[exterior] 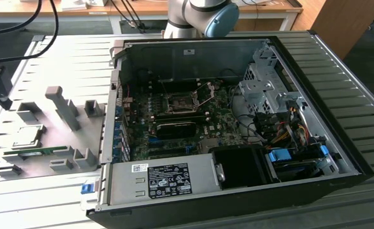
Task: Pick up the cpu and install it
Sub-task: 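Pick up the cpu and move it towards the insertion slot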
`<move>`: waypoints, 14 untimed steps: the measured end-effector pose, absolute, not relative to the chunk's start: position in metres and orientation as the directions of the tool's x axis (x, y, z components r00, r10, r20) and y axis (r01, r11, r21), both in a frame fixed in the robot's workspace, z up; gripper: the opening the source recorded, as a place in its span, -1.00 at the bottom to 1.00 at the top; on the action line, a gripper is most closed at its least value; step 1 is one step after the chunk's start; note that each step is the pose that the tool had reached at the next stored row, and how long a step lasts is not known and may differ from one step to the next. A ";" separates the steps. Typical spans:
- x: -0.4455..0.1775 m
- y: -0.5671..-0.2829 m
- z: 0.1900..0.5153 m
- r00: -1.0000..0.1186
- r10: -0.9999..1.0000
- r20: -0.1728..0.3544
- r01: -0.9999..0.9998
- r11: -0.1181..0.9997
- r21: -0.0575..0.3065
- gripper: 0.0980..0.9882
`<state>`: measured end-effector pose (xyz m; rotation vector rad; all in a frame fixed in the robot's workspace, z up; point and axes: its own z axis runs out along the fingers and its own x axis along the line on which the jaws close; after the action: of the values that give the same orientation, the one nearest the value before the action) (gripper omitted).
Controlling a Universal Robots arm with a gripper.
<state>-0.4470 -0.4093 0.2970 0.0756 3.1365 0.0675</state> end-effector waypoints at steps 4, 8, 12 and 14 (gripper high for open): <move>-0.447 -0.409 0.294 -0.999 0.048 -0.002 0.048 0.998 0.043 -0.03; -0.447 -0.409 0.292 -0.999 0.048 -0.002 0.048 0.998 0.043 -0.03; -0.447 -0.409 0.289 -0.999 0.048 -0.001 0.048 0.998 0.043 -0.03; -0.447 -0.409 0.288 -0.999 0.048 0.000 0.048 0.998 0.043 -0.03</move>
<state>-0.4470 -0.4093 0.2884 0.0755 3.1387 0.0674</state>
